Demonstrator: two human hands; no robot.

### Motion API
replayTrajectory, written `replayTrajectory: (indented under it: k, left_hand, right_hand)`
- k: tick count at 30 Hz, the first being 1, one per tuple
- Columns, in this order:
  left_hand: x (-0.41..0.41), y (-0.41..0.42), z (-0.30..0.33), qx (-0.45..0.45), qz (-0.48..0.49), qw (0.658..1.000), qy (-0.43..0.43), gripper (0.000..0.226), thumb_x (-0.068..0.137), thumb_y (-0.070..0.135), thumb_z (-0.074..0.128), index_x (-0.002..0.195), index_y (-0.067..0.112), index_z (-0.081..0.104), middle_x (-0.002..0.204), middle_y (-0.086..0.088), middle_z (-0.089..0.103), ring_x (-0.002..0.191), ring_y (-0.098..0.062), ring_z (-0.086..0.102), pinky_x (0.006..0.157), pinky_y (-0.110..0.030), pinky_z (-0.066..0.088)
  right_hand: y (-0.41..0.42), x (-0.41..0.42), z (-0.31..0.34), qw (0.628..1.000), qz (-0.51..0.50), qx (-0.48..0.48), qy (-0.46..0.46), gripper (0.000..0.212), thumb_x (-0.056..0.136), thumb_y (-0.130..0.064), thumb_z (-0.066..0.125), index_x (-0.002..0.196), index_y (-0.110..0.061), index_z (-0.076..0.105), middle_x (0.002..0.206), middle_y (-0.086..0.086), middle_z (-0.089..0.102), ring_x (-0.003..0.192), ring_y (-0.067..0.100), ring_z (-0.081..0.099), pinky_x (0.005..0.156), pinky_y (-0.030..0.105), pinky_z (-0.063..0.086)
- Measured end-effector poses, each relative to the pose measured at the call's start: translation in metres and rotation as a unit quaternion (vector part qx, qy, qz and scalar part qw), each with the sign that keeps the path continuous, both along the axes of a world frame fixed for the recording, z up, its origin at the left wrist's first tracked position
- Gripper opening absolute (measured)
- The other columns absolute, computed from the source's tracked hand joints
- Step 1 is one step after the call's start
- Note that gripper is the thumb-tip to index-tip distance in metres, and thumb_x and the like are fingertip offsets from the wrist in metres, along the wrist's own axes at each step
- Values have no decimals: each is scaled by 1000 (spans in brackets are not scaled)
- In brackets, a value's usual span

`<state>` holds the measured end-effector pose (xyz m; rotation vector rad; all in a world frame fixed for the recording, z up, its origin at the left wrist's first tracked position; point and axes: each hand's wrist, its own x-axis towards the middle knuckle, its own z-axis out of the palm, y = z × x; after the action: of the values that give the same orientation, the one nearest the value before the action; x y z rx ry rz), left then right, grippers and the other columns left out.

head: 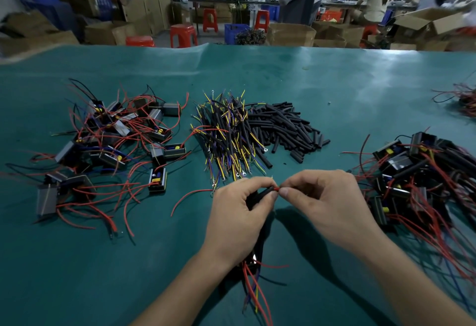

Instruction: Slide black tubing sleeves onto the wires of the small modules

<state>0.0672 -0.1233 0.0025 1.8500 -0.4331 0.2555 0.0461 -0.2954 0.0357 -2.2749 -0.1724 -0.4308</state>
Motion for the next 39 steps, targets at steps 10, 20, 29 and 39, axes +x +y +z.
replayTrajectory:
  k: [10, 20, 29, 39]
  left_hand:
    - [-1, -1, 1, 72, 5, 995, -64, 11, 84, 29, 71, 91, 28, 79, 70, 9, 61, 67, -8, 57, 62, -21, 41]
    - [0, 0, -1, 3, 9, 1000, -13, 12, 86, 13, 77, 91, 23, 80, 82, 10, 73, 79, -10, 68, 76, -32, 53]
    - [0, 1, -1, 3, 3, 1000, 1, 12, 86, 14, 76, 91, 24, 80, 80, 6, 72, 77, -13, 68, 74, -36, 52]
    - [-1, 0, 1, 25, -27, 999, -27, 11, 86, 21, 73, 92, 26, 80, 73, 3, 66, 70, -15, 62, 66, -32, 48]
  right_hand:
    - [-1, 3, 14, 878, -15, 326, 350, 19, 80, -2, 74, 62, -8, 70, 58, 10, 57, 45, 15, 51, 41, 24, 44]
    - [2, -1, 8, 966, 21, 194, 167, 21, 85, -1, 71, 73, -17, 79, 63, 3, 72, 52, 15, 64, 50, 26, 53]
    - [-8, -1, 4, 989, 54, -119, -74, 7, 82, -23, 84, 88, -26, 82, 77, -16, 76, 71, -3, 68, 65, 18, 52]
    - [9, -1, 10, 913, -22, 324, 247, 28, 79, -4, 68, 52, -10, 66, 50, 6, 51, 39, 15, 40, 35, 22, 31]
